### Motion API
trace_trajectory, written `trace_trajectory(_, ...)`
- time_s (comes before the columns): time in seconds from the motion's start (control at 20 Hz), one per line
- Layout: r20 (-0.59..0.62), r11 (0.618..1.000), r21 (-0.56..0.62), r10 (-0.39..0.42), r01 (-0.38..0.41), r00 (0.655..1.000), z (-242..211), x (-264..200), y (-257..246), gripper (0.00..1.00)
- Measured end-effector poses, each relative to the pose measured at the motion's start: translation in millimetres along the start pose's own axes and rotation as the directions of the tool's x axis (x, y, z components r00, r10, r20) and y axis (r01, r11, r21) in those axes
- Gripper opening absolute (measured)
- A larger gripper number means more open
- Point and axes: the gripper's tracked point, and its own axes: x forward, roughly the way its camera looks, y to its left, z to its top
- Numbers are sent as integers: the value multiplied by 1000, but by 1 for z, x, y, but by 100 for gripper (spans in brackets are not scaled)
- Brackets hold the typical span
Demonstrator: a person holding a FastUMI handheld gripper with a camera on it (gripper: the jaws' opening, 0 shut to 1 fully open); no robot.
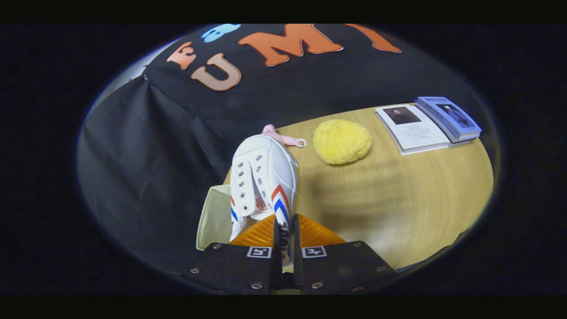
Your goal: Open the storage box then place both shoes into the box .Put the left shoe in first, then the right shoe, with the right side of both shoes facing outward in a uniform manner.
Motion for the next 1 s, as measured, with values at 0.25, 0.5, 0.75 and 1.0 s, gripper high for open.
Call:
trace_trajectory(0.25,-71,993,-86,73,-79,995,-22,36,48,11)
trace_trajectory(0.5,-138,972,-191,110,-136,984,-44,70,74,10)
trace_trajectory(0.75,-203,951,-297,24,-85,979,-75,96,102,11)
trace_trajectory(1.0,-261,923,-385,-104,-5,960,-109,108,100,13)
